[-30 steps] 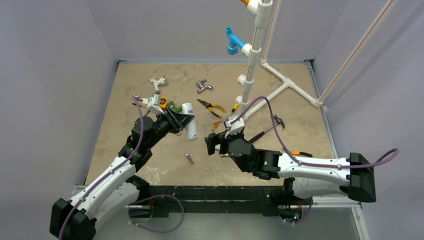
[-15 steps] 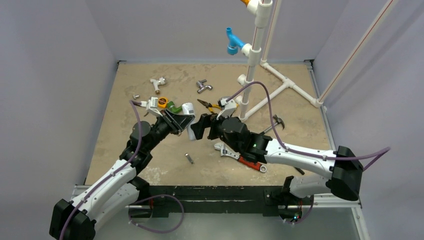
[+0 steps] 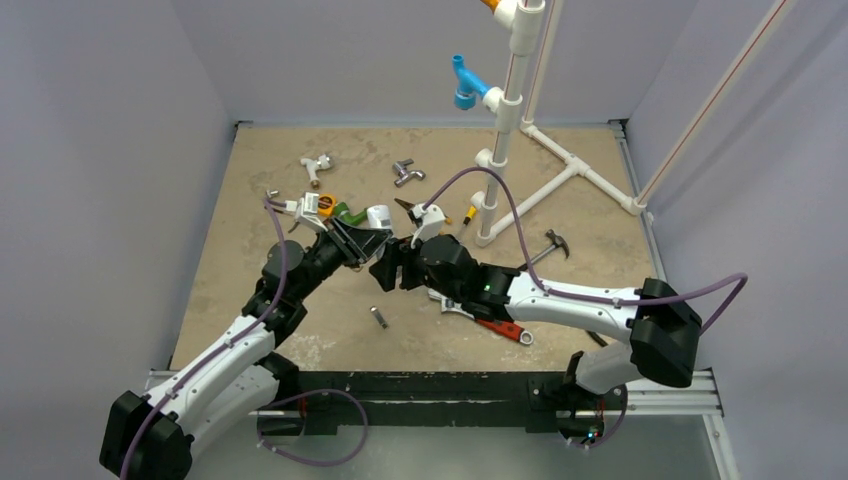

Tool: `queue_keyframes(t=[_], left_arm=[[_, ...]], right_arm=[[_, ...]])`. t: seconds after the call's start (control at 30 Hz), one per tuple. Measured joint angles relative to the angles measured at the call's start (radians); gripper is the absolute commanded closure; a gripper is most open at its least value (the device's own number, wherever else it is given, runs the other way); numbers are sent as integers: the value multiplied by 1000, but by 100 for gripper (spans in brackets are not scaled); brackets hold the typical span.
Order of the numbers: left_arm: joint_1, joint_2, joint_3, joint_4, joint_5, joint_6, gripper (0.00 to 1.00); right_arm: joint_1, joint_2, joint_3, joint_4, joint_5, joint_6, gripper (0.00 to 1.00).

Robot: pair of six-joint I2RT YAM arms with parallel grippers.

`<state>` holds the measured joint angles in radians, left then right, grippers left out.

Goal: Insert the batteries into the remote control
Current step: Remove the battery cover from the remote control.

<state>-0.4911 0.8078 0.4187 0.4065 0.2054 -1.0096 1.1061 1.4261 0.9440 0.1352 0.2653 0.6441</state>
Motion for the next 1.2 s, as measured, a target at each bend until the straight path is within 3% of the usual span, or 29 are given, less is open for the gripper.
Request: queue_keyframes(t=[0.07,0.2,0.33,0.47,0.83,1.2], left_arm=[[0,1,0,0,0,-1,98],[0,4,0,4,2,-2,82],[0,9,0,16,3,-3,64],[0,15,0,21,16,-7,58],[0,34,0,34,40,-21,55],[0,34,0,31,42,-16,60]], right_arm=[[0,0,2,1,-5,-11,51],[5,0,6,7,-14,-61,82],[4,-6,1,16,-21,-109,95],[3,-37,-32,34,-22,-158,99],[0,-70,-74,60,-47,-195,100],[1,-72,-86,52,-78,-201,100]])
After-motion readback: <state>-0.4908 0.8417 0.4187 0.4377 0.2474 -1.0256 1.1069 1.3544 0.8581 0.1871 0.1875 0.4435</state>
